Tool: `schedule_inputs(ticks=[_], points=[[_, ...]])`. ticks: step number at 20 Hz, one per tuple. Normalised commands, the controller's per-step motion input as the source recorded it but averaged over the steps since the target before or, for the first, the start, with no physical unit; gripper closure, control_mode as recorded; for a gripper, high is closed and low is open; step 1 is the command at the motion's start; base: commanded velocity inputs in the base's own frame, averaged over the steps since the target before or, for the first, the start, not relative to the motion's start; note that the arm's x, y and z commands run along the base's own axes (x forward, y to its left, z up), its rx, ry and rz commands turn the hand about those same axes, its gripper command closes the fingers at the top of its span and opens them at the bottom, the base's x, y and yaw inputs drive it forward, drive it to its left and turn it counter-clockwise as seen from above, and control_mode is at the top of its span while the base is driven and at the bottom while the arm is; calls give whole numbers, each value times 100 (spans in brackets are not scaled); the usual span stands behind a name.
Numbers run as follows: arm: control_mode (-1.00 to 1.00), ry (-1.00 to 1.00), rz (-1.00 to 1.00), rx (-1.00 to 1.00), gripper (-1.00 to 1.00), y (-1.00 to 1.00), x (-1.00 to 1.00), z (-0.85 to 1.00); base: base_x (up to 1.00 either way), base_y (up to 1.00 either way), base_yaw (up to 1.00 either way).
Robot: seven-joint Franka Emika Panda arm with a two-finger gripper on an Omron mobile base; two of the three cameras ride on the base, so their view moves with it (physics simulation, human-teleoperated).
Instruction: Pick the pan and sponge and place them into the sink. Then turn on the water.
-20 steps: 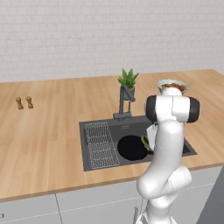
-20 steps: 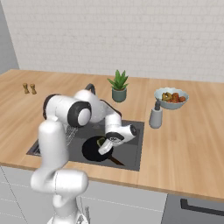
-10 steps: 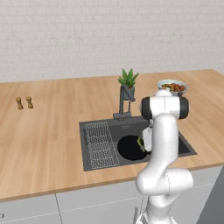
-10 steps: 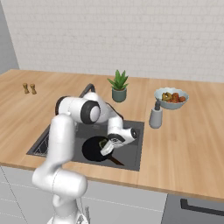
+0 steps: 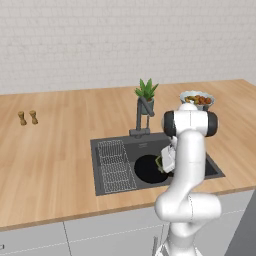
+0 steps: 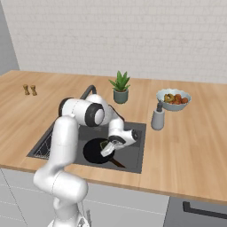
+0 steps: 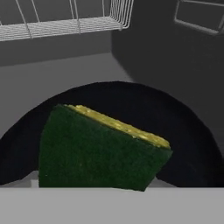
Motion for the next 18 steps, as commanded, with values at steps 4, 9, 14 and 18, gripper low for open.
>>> schedule_inputs(ticks=[4,9,14,18], points=[[-100,-14,-5,0,-100,20,-14,0,0,0,0],[-100,-11,-6,0,-100,15,-23,9,0,0,0],[-100,-12,-7,1,-100,0,-42,70,0,0,0],[-100,-11,-6,2,-100,-6,-74,100,0,0,0]])
